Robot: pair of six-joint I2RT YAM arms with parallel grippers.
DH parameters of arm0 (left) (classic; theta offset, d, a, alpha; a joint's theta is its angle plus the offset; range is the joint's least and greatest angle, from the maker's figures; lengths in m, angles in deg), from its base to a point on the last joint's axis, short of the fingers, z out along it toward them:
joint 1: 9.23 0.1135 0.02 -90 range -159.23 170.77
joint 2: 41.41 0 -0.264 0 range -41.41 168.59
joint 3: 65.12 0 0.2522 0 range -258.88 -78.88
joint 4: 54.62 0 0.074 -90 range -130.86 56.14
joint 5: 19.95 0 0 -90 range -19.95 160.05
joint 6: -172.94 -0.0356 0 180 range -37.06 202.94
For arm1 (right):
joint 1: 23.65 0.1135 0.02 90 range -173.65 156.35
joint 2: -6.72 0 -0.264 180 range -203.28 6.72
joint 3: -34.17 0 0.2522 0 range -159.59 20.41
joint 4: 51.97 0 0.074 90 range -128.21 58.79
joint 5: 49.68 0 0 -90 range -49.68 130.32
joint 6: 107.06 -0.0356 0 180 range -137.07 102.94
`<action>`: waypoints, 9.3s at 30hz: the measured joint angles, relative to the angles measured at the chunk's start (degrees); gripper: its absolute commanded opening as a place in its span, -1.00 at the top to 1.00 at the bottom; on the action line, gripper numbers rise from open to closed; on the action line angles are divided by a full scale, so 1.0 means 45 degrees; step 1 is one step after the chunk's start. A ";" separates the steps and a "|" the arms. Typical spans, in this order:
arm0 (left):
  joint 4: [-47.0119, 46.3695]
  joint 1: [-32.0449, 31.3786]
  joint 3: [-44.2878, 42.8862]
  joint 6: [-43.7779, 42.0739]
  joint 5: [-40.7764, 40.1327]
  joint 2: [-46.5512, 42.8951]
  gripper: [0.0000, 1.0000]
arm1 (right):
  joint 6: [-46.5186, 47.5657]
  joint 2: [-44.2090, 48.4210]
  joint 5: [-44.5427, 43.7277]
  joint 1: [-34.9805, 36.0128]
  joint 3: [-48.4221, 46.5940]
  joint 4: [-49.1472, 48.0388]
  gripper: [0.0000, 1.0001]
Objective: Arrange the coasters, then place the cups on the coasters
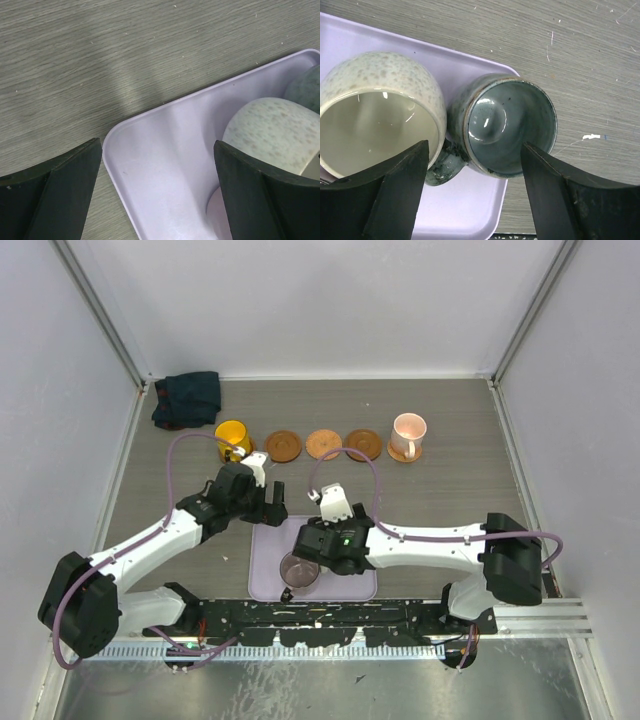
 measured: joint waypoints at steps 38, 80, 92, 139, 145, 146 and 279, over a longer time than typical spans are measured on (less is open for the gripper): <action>-0.0209 0.0000 -0.0005 0.0044 0.0525 0.0185 -0.90 | -0.1719 -0.0277 -0.1472 0.0340 -0.0733 0.1015 -0.49; -0.0573 0.0000 -0.0005 0.0044 0.0695 0.0573 -0.91 | -0.6756 -0.2837 -0.2059 0.2137 -0.2749 0.6489 -0.63; -0.0588 0.0000 -0.0005 0.0039 0.0733 0.0578 -0.91 | -0.5654 0.0330 -0.1253 0.1802 0.0121 0.3920 -0.47; -0.0583 0.0000 -0.0005 0.0039 0.0738 0.0923 -0.91 | -0.4036 0.1690 -0.0277 0.0777 0.4629 -0.3580 0.04; -0.0583 0.0000 -0.0005 0.0039 0.0738 0.0928 -0.91 | -0.3910 0.1719 -0.0296 0.0777 0.4721 -0.3750 0.24; -0.0578 0.0000 -0.0005 0.0039 0.0733 0.0928 -0.91 | -0.3910 0.1719 -0.0301 0.0777 0.4731 -0.3759 0.27; -0.0685 0.0000 0.0228 -0.0010 0.0525 0.0874 -0.93 | -0.0962 0.1005 -0.0952 -0.1297 0.2186 -0.2467 0.99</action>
